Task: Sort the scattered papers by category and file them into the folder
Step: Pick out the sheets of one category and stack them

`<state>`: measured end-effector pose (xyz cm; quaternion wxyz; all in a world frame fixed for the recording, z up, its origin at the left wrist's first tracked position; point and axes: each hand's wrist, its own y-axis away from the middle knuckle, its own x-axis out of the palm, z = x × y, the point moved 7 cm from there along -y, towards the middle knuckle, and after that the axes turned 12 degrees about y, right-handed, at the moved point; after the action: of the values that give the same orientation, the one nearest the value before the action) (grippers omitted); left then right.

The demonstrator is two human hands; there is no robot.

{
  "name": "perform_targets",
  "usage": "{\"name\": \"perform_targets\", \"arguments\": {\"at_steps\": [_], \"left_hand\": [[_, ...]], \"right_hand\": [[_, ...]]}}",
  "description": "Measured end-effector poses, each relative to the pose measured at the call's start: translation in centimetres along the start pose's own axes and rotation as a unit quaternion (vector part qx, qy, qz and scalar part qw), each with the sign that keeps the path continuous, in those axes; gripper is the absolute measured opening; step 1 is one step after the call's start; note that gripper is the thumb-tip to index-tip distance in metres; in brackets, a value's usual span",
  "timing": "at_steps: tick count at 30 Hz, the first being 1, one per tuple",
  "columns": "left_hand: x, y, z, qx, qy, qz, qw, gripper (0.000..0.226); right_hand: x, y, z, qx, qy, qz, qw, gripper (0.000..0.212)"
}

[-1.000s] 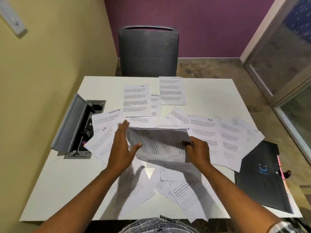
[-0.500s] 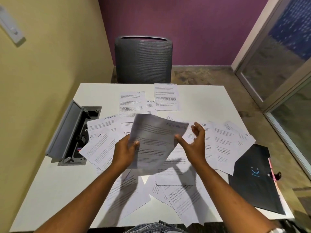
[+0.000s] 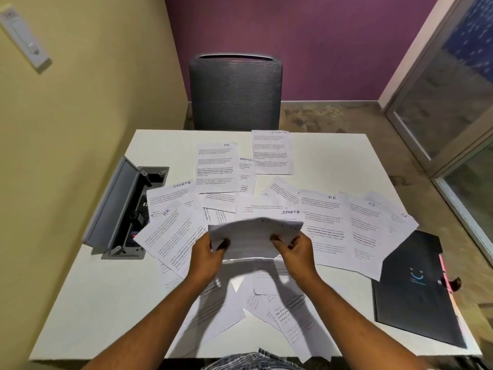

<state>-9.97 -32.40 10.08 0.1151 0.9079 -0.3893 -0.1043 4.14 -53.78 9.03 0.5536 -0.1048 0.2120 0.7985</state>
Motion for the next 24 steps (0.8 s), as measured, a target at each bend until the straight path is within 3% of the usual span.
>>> {"name": "perform_targets", "arguments": {"at_steps": [4, 7, 10, 14, 19, 24], "left_hand": [[0.2, -0.1, 2.0, -0.027, -0.013, 0.001, 1.000, 0.037], [0.2, -0.2, 1.7, -0.018, -0.002, -0.012, 1.000, 0.026], [0.2, 0.0, 1.8, -0.005, -0.011, -0.004, 1.000, 0.018], [0.4, 0.6, 3.4, -0.026, -0.012, 0.000, 1.000, 0.033], [0.7, 1.1, 3.4, -0.027, -0.004, -0.006, 1.000, 0.029], [1.1, 1.2, 5.5, -0.054, -0.052, 0.020, 0.997, 0.038]], "right_hand": [[1.6, 0.2, -2.1, 0.012, 0.023, 0.038, 0.999, 0.025], [1.5, -0.1, -2.0, 0.004, 0.028, 0.017, 0.999, 0.018], [1.6, 0.0, -2.1, -0.019, 0.038, 0.024, 0.999, 0.026], [2.8, 0.5, -4.8, 0.016, 0.162, 0.087, 0.983, 0.017], [2.2, 0.5, -4.8, 0.027, 0.113, 0.035, 0.993, 0.033], [2.8, 0.7, -7.0, 0.062, 0.175, 0.079, 0.979, 0.045]]}}
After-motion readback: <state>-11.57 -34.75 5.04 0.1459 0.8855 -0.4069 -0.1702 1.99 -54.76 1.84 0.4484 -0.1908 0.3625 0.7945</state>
